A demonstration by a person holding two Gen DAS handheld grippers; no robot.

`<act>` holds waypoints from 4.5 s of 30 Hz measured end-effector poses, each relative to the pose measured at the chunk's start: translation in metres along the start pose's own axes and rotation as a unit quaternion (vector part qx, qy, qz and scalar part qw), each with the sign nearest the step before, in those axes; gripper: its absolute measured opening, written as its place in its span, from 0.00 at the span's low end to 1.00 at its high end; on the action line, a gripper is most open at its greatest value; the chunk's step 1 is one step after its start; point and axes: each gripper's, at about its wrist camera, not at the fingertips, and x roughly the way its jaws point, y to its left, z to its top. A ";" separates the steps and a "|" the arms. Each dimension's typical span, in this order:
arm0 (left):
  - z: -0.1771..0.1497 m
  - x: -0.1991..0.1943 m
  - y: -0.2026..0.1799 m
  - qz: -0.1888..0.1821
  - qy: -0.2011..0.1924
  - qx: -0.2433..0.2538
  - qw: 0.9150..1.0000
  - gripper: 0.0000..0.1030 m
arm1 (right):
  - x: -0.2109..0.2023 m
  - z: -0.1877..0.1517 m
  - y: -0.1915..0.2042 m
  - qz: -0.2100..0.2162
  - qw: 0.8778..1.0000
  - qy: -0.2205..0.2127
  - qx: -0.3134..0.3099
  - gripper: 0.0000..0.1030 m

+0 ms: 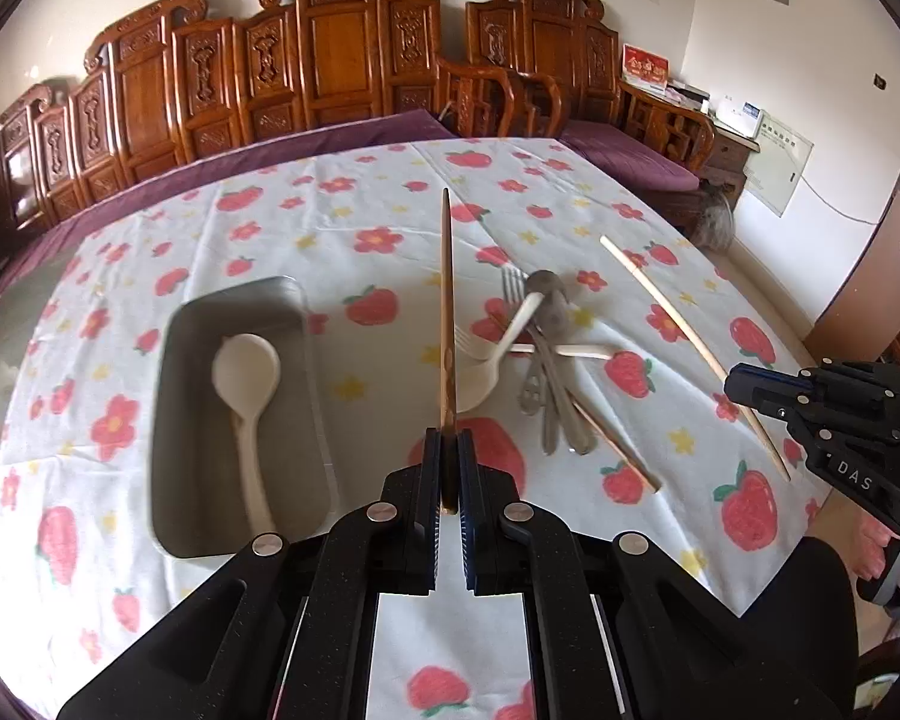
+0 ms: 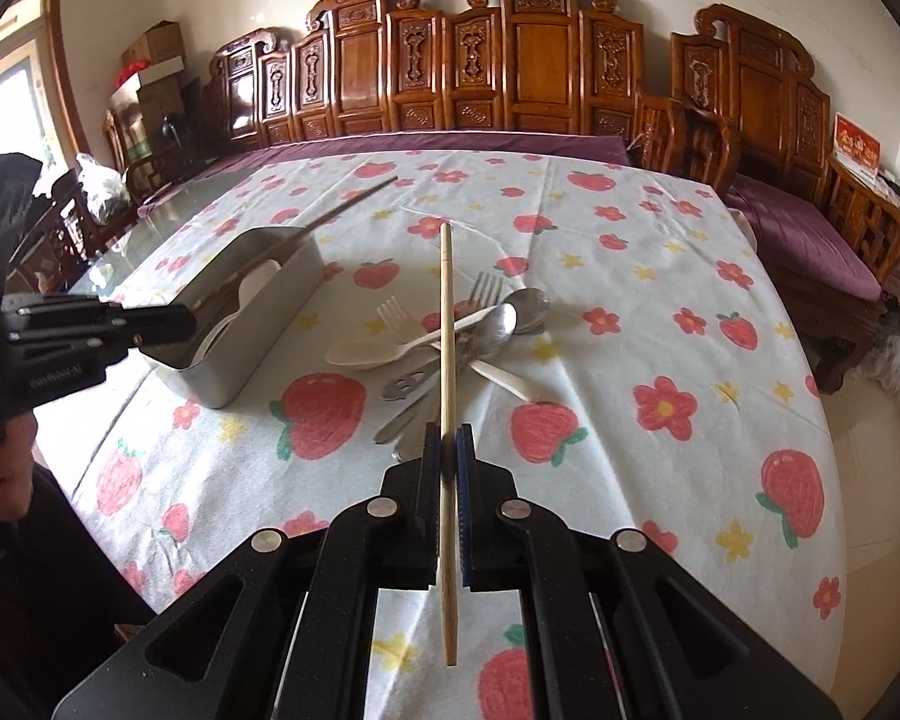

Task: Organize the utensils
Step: 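Carry the chopstick over the metal tray and open the left gripper, then lower the chopstick into the metal tray and open the right gripper, then move the right gripper back toward the utensil pile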

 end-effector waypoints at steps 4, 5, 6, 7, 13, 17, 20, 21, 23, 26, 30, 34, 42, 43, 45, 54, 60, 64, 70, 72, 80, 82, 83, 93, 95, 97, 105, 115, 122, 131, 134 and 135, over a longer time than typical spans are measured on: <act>-0.002 -0.012 0.016 0.011 -0.004 -0.004 1.000 0.04 | 0.001 0.004 0.015 0.005 1.000 0.001 -0.010 0.06; -0.002 -0.014 0.021 0.014 -0.004 -0.006 1.000 0.04 | 0.002 0.005 0.018 0.007 1.000 0.001 -0.012 0.06; -0.003 -0.016 0.025 0.016 -0.005 -0.007 1.000 0.04 | 0.002 0.006 0.022 0.009 1.000 0.001 -0.014 0.06; -0.003 -0.018 0.031 0.020 -0.005 -0.010 1.000 0.04 | 0.003 0.007 0.024 0.010 1.000 0.001 -0.015 0.06; -0.009 -0.017 0.061 0.040 0.007 -0.021 0.999 0.04 | 0.007 0.012 0.041 0.020 1.000 0.001 -0.018 0.06; -0.015 -0.010 0.080 0.050 0.024 -0.029 0.998 0.04 | 0.010 0.014 0.048 0.024 0.999 0.004 -0.021 0.06; -0.019 -0.003 0.093 0.054 0.040 -0.036 0.997 0.04 | 0.013 0.013 0.052 0.027 0.999 0.007 -0.025 0.06; -0.021 0.001 0.098 0.054 0.049 -0.038 0.997 0.04 | 0.014 0.013 0.053 0.028 0.999 0.008 -0.026 0.06; -0.023 0.007 0.104 0.056 0.061 -0.040 0.996 0.04 | 0.016 0.012 0.055 0.029 0.999 0.011 -0.027 0.06; -0.025 0.018 0.110 0.055 0.078 -0.043 0.994 0.04 | 0.020 0.011 0.055 0.029 0.999 0.014 -0.027 0.06; -0.025 0.027 0.112 0.058 0.086 -0.045 0.994 0.04 | 0.024 0.009 0.054 0.029 0.999 0.017 -0.025 0.06; -0.024 0.029 0.111 0.060 0.083 -0.044 0.994 0.04 | 0.026 0.006 0.053 0.028 0.999 0.020 -0.025 0.06; -0.023 0.025 0.112 0.065 0.071 -0.046 0.994 0.04 | 0.031 0.004 0.053 0.028 0.999 0.025 -0.023 0.06; -0.022 0.026 0.111 0.064 0.071 -0.047 0.994 0.04 | 0.031 0.004 0.054 0.028 0.999 0.025 -0.022 0.06; -0.021 0.028 0.110 0.062 0.073 -0.045 0.994 0.04 | 0.031 0.004 0.054 0.029 0.999 0.026 -0.023 0.06; -0.017 0.043 0.094 0.047 0.081 -0.039 0.995 0.05 | 0.030 0.003 0.058 0.028 0.999 0.029 -0.027 0.06; -0.018 0.039 0.096 0.042 0.068 -0.040 0.996 0.24 | 0.031 0.002 0.059 0.026 0.999 0.033 -0.029 0.06; -0.017 0.029 0.103 0.045 0.051 -0.041 0.997 0.25 | 0.035 0.002 0.063 0.025 0.999 0.038 -0.029 0.06; -0.022 0.015 0.123 0.068 0.028 -0.047 0.996 0.27 | 0.039 0.009 0.080 0.036 0.998 0.039 -0.036 0.06; -0.024 0.009 0.133 0.073 0.018 -0.056 0.996 0.27 | 0.042 0.014 0.087 0.042 0.998 0.039 -0.037 0.06; -0.034 -0.006 0.161 0.086 -0.018 -0.087 0.992 0.27 | 0.069 0.043 0.124 0.078 0.996 0.041 -0.027 0.06; -0.035 -0.008 0.166 0.086 -0.025 -0.092 0.992 0.27 | 0.079 0.052 0.134 0.088 0.995 0.043 -0.023 0.06; -0.036 -0.009 0.170 0.088 -0.030 -0.096 0.991 0.27 | 0.084 0.057 0.138 0.092 0.995 0.044 -0.021 0.06; -0.042 -0.014 0.187 0.072 -0.046 -0.117 0.989 0.27 | 0.138 0.100 0.171 0.128 0.990 0.061 0.020 0.06; -0.042 -0.014 0.189 0.069 -0.047 -0.123 0.989 0.27 | 0.148 0.105 0.176 0.131 0.989 0.068 0.028 0.06; -0.042 -0.015 0.192 0.067 -0.049 -0.128 0.988 0.27 | 0.160 0.108 0.182 0.125 0.989 0.077 0.031 0.06; -0.042 -0.019 0.190 0.068 -0.057 -0.124 0.988 0.27 | 0.188 0.107 0.191 0.107 0.987 0.110 0.049 0.06; -0.042 -0.021 0.190 0.064 -0.060 -0.127 0.988 0.27 | 0.211 0.111 0.195 0.128 0.978 0.132 0.096 0.06; -0.042 -0.021 0.188 0.066 -0.059 -0.122 0.989 0.27 | 0.201 0.111 0.201 0.145 0.980 0.117 0.075 0.09; -0.039 -0.021 0.161 0.056 -0.063 -0.101 0.991 0.27 | 0.137 0.095 0.166 0.113 0.992 0.051 0.021 0.09; -0.036 -0.020 0.143 0.047 -0.064 -0.086 0.993 0.27 | 0.113 0.079 0.141 0.083 0.996 0.031 0.008 0.09; -0.035 -0.019 0.137 0.043 -0.063 -0.080 0.994 0.27 | 0.106 0.073 0.131 0.071 0.997 0.026 0.006 0.09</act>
